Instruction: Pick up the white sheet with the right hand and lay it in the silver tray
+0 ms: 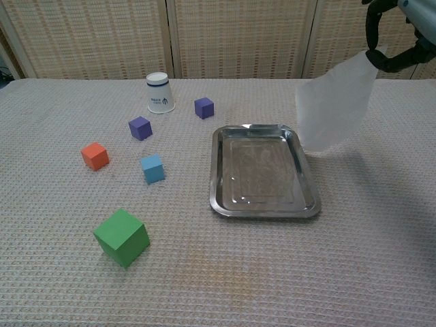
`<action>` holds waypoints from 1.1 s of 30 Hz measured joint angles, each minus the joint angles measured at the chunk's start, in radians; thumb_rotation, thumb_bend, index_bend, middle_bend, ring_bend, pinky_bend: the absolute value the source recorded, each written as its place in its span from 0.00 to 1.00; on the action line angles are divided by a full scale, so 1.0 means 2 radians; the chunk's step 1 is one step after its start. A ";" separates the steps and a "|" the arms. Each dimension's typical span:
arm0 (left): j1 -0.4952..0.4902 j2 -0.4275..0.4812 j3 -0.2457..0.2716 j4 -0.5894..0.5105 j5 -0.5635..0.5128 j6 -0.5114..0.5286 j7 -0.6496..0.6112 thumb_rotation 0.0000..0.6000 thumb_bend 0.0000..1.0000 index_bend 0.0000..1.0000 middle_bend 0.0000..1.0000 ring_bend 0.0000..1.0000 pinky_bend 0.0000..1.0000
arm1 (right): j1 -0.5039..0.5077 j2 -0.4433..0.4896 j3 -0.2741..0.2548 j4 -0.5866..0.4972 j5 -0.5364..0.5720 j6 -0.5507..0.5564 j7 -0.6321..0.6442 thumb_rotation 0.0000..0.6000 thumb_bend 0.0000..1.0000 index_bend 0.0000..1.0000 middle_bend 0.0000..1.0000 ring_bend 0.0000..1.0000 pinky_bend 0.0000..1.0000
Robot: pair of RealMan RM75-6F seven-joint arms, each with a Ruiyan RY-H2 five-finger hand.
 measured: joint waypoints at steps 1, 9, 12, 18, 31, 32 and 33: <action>0.000 0.000 0.000 0.000 0.000 0.000 0.000 1.00 0.38 0.00 0.00 0.00 0.04 | 0.003 -0.001 0.003 -0.002 0.002 0.000 -0.003 1.00 0.47 0.71 0.21 0.13 0.38; 0.000 0.001 0.001 0.000 0.000 -0.002 -0.003 1.00 0.38 0.00 0.00 0.00 0.04 | 0.033 -0.013 0.034 -0.006 0.026 0.000 -0.022 1.00 0.47 0.71 0.22 0.13 0.38; 0.000 0.002 0.001 -0.001 -0.001 -0.003 -0.002 1.00 0.38 0.00 0.00 0.00 0.04 | 0.045 -0.021 0.041 -0.002 0.030 0.000 -0.024 1.00 0.47 0.72 0.22 0.13 0.38; -0.001 0.002 0.002 -0.002 0.000 -0.004 -0.002 1.00 0.38 0.00 0.00 0.00 0.04 | 0.063 -0.045 0.039 0.012 0.034 0.000 -0.028 1.00 0.47 0.73 0.23 0.14 0.38; 0.000 0.005 0.005 -0.002 0.005 -0.005 -0.009 1.00 0.38 0.00 0.00 0.00 0.04 | 0.089 -0.118 0.002 0.048 0.034 0.000 -0.037 1.00 0.47 0.73 0.23 0.14 0.38; 0.000 0.006 0.005 -0.002 0.006 -0.005 -0.010 1.00 0.38 0.00 0.00 0.00 0.04 | 0.089 -0.120 -0.003 0.049 0.033 -0.001 -0.038 1.00 0.47 0.73 0.23 0.14 0.38; 0.000 0.006 0.006 -0.002 0.008 -0.005 -0.010 1.00 0.38 0.00 0.00 0.00 0.04 | 0.088 -0.122 -0.008 0.050 0.032 -0.001 -0.038 1.00 0.47 0.73 0.23 0.14 0.38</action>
